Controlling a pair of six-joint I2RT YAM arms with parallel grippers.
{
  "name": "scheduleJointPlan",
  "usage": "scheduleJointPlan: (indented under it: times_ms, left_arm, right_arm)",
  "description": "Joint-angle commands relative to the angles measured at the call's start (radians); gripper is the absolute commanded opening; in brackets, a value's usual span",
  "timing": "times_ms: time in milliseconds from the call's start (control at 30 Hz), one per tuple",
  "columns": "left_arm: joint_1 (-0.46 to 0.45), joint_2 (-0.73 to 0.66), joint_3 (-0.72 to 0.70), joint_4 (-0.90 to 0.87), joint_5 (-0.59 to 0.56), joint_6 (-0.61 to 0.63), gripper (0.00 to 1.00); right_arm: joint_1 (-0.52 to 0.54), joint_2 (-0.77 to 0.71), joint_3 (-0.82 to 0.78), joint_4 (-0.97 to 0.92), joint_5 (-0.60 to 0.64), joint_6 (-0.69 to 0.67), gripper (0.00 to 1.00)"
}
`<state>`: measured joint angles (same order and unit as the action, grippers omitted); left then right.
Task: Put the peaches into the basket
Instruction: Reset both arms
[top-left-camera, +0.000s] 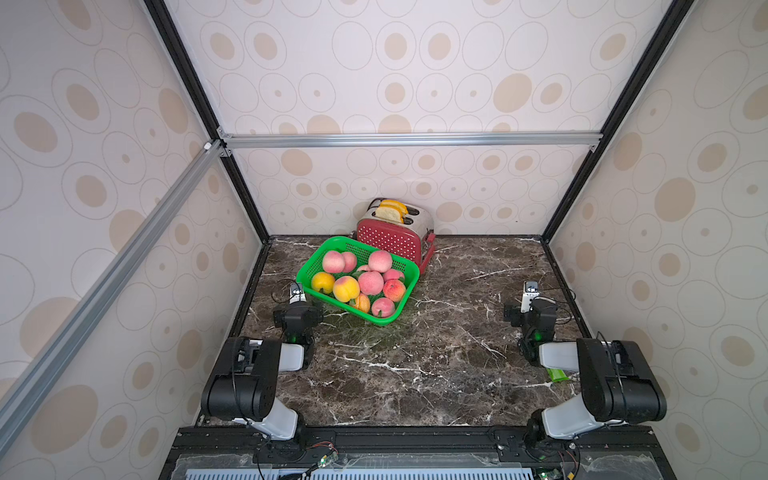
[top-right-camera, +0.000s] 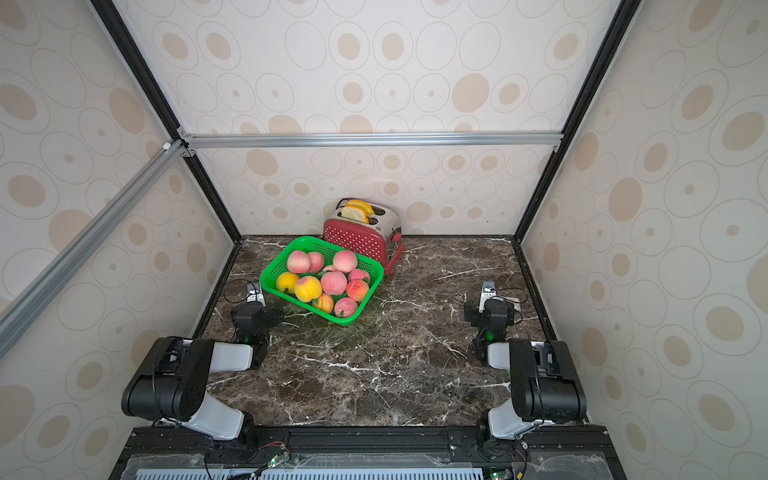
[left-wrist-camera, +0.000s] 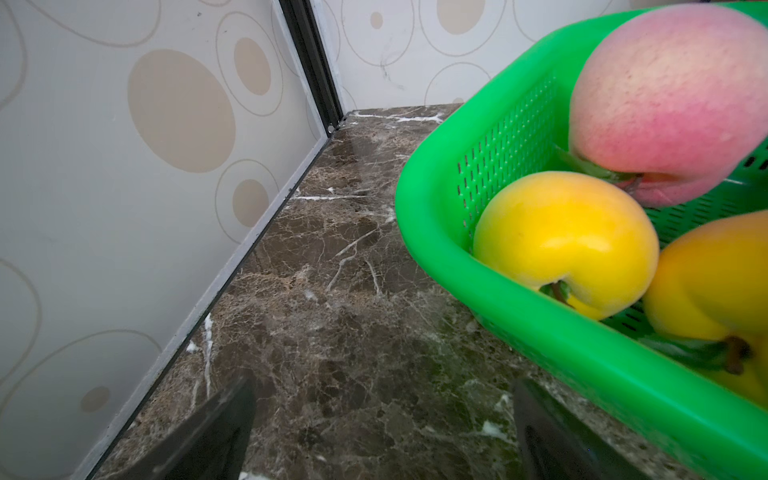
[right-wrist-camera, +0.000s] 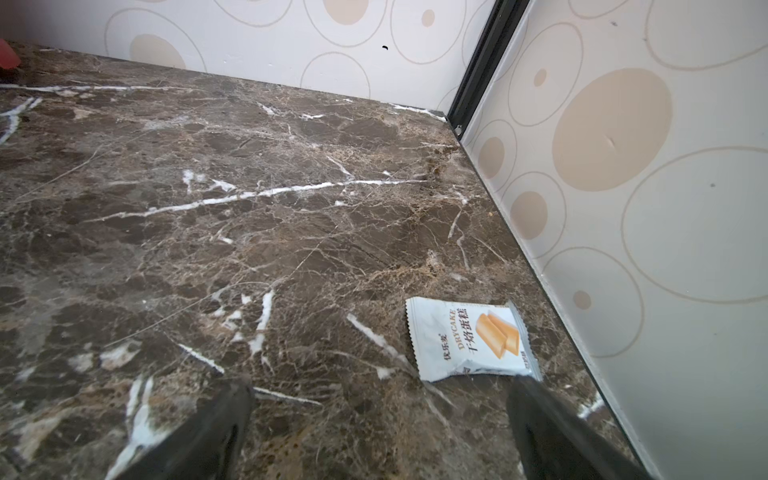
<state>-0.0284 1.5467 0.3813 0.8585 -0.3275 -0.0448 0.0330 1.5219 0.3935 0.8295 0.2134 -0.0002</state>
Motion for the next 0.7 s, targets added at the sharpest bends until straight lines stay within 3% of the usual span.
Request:
scheduleJointPlan:
  times_ms: [0,667]
  left_arm:
    - [0.007,-0.002,0.025,0.019,-0.014,-0.014,0.99]
    - [0.007,0.001,0.031,0.012,-0.013,-0.015,0.99]
  right_arm:
    - [0.005,0.010,0.006,-0.008,0.012,0.004,1.00]
    - [0.004,0.010,0.005,-0.009,0.011,0.005,1.00]
